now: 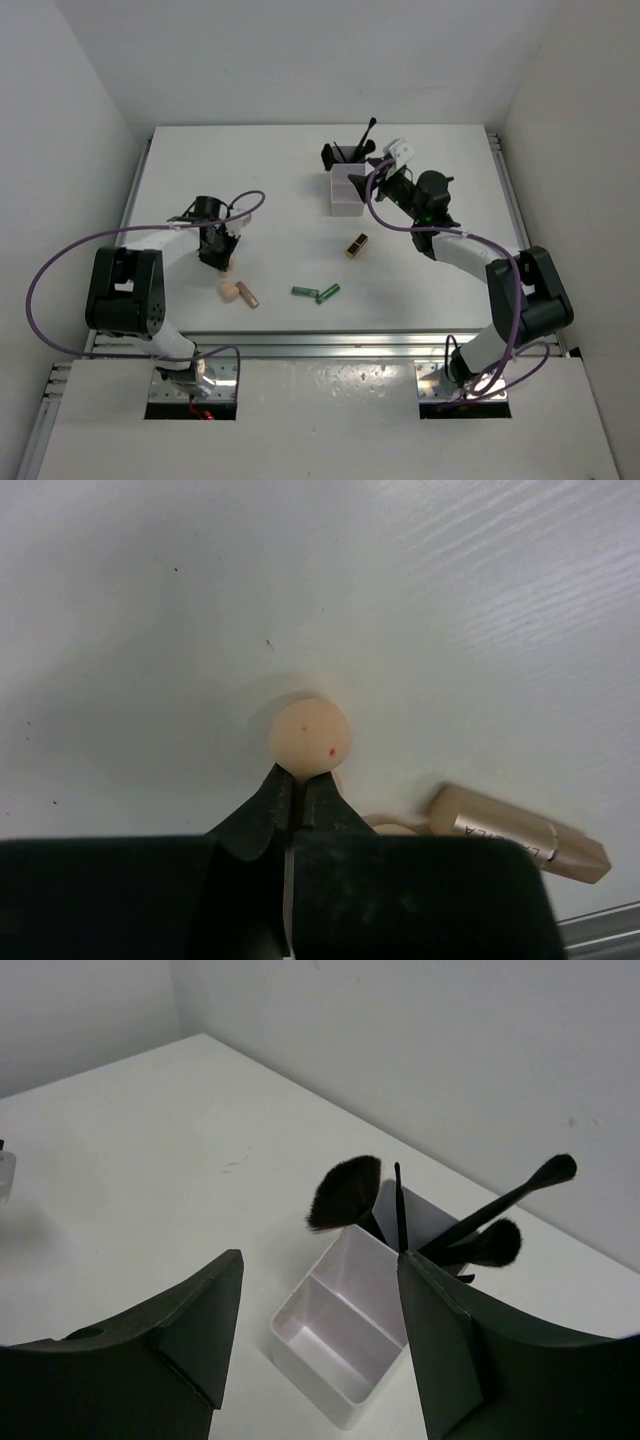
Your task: Organize the makeup
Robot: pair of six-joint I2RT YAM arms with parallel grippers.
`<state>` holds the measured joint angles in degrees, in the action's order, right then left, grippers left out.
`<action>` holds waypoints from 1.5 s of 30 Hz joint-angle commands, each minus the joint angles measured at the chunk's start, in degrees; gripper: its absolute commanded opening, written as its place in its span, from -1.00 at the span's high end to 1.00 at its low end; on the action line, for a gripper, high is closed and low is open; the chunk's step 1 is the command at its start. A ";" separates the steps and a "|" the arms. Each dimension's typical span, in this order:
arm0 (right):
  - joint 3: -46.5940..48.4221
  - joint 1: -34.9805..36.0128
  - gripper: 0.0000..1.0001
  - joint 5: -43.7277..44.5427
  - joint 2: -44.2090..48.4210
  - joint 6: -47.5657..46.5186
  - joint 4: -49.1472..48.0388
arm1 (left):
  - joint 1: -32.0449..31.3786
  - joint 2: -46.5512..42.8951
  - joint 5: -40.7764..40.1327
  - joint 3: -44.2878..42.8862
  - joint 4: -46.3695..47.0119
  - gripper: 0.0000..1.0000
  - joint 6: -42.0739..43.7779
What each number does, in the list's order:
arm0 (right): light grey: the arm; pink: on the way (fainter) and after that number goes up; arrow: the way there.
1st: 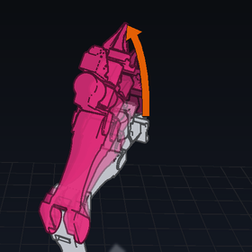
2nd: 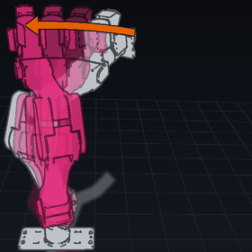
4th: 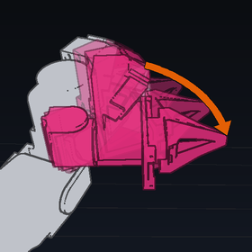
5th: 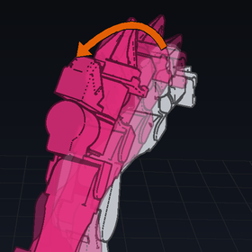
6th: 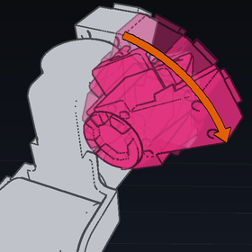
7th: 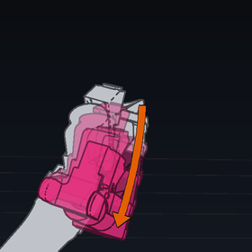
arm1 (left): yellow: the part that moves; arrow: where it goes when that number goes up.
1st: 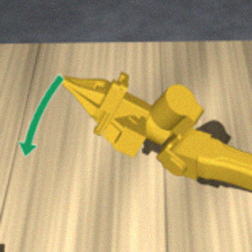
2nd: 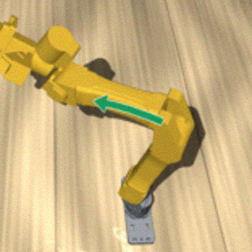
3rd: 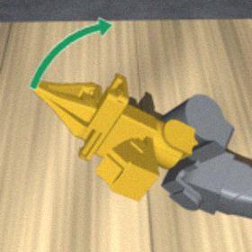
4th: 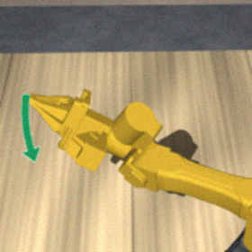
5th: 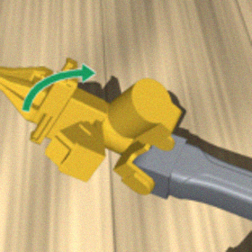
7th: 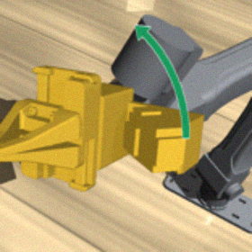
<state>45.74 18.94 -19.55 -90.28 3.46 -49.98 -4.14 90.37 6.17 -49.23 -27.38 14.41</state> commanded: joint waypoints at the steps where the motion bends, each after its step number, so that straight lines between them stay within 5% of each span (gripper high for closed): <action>1: -0.56 -0.04 -0.28 0.13 3.53 -1.97 -1.18 | 0.01 1.30 -0.63 -1.22 -0.74 1.00 1.05; 9: -6.26 -1.18 -0.28 1.44 8.62 -2.15 3.03 | -2.61 0.78 -4.06 -20.44 -3.56 1.00 6.48; 14: -12.33 -3.12 -0.28 3.47 13.46 -0.74 5.41 | -14.19 7.97 -6.70 -42.46 -1.72 1.00 11.67; 18: -16.72 -5.66 -0.28 3.64 17.06 1.01 7.08 | -22.02 15.61 -5.22 -50.85 6.53 1.00 16.25; 25: -20.51 -11.63 -0.28 4.43 24.17 2.60 13.92 | -29.43 26.43 -1.44 -52.19 27.43 1.00 20.40; 38: -16.82 -15.07 -0.28 1.89 31.39 -5.03 30.11 | -30.05 36.28 2.88 -52.90 31.86 1.00 19.07; 41: -15.25 -15.16 -0.28 0.93 31.13 -6.62 32.56 | -30.05 36.90 2.35 -52.37 31.34 0.48 19.07; 42: -14.89 -14.99 -0.33 0.74 30.61 -6.72 33.10 | -30.05 36.90 2.35 -52.98 29.94 0.08 19.07; 45: -13.13 -15.07 -0.39 -0.40 29.73 -6.80 35.82 | -30.05 36.90 2.35 -56.14 25.12 -0.26 17.50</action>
<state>28.86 4.14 -17.74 -60.07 -1.61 -16.62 -34.41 127.66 7.42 -101.71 0.27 33.39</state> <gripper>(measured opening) 0.683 0.605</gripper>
